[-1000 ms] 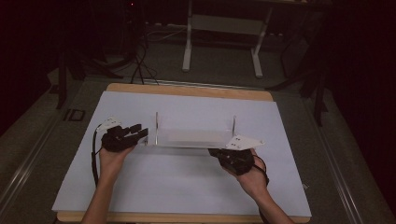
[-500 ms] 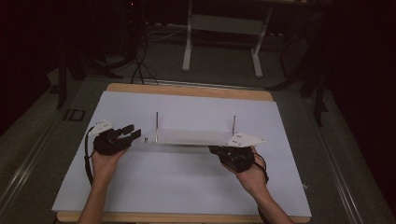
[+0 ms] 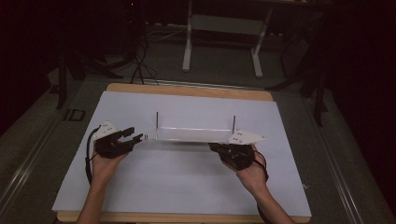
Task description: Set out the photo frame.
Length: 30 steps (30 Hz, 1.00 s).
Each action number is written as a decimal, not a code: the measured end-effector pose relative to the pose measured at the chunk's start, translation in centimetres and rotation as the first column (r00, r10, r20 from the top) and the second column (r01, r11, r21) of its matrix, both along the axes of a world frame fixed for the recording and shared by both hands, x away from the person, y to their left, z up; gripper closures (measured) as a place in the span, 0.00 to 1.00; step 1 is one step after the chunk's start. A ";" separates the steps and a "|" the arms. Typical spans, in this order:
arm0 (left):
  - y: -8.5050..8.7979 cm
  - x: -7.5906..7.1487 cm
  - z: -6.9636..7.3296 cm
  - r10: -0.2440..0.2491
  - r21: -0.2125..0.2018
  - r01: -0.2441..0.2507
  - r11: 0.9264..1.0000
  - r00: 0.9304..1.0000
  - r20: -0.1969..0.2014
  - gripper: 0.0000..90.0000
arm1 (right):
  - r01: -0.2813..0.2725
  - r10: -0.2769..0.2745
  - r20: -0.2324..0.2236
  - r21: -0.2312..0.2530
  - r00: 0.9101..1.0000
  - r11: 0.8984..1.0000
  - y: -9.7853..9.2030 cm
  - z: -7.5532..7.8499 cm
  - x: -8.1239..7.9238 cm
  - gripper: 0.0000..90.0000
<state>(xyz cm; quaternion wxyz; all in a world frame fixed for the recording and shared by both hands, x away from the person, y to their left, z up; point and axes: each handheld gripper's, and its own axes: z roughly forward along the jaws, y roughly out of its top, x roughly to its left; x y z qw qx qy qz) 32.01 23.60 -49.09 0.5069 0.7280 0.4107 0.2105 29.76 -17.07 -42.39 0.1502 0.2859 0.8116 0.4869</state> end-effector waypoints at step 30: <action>-4.5 1.2 1.7 -0.137 0.079 0.128 0.989 0.983 0.120 0.44 | 0.016 -0.016 0.001 0.028 1.000 0.999 0.0 0.7 1.0 1.00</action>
